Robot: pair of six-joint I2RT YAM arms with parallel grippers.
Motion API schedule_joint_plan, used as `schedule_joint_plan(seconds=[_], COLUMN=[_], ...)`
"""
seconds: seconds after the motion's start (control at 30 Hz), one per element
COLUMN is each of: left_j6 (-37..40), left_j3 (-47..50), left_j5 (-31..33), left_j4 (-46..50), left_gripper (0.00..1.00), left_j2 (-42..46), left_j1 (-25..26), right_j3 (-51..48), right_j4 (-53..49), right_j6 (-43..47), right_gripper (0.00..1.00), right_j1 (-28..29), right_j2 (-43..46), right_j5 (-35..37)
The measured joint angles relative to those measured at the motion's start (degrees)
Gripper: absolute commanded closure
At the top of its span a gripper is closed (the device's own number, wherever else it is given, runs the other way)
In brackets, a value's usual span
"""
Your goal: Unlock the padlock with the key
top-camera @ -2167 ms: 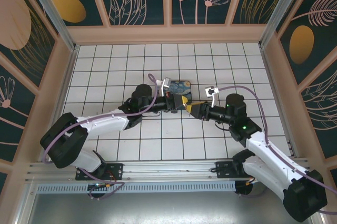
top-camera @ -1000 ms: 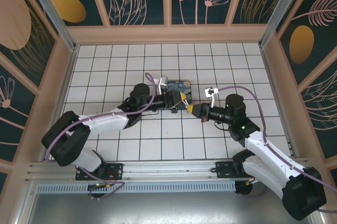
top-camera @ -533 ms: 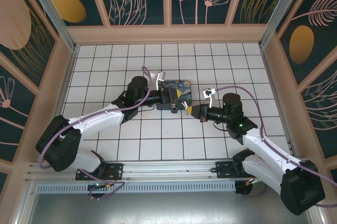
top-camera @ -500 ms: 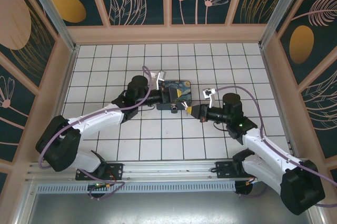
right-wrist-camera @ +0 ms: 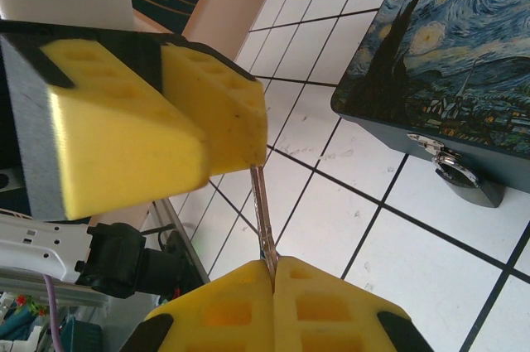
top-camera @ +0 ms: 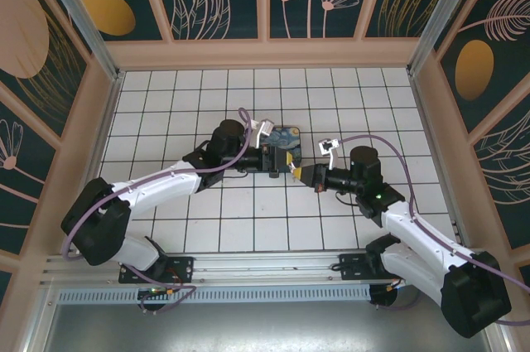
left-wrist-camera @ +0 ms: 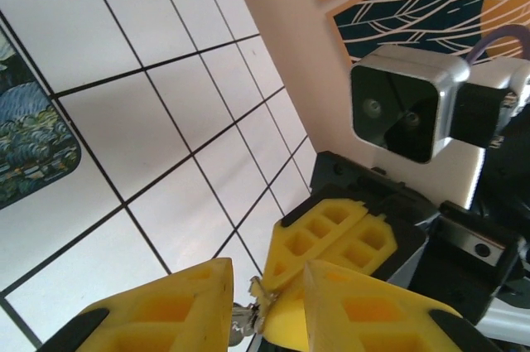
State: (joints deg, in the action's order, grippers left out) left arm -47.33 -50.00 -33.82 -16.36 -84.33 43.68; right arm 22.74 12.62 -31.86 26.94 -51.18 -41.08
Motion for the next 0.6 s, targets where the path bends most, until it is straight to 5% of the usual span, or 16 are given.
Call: schedule_joint_plan(seconds=[0.6], left_j6=[0.2], left_j3=[-0.3], left_j5=[0.0], left_j4=[0.1], left_gripper=[0.69], left_j2=[-1.2], left_j1=[0.5], right_j3=[0.0], right_j4=[0.0], right_j6=[0.0], right_gripper=[1.00], right_j1=[0.0], right_j2=[-1.1], right_j5=[-0.4])
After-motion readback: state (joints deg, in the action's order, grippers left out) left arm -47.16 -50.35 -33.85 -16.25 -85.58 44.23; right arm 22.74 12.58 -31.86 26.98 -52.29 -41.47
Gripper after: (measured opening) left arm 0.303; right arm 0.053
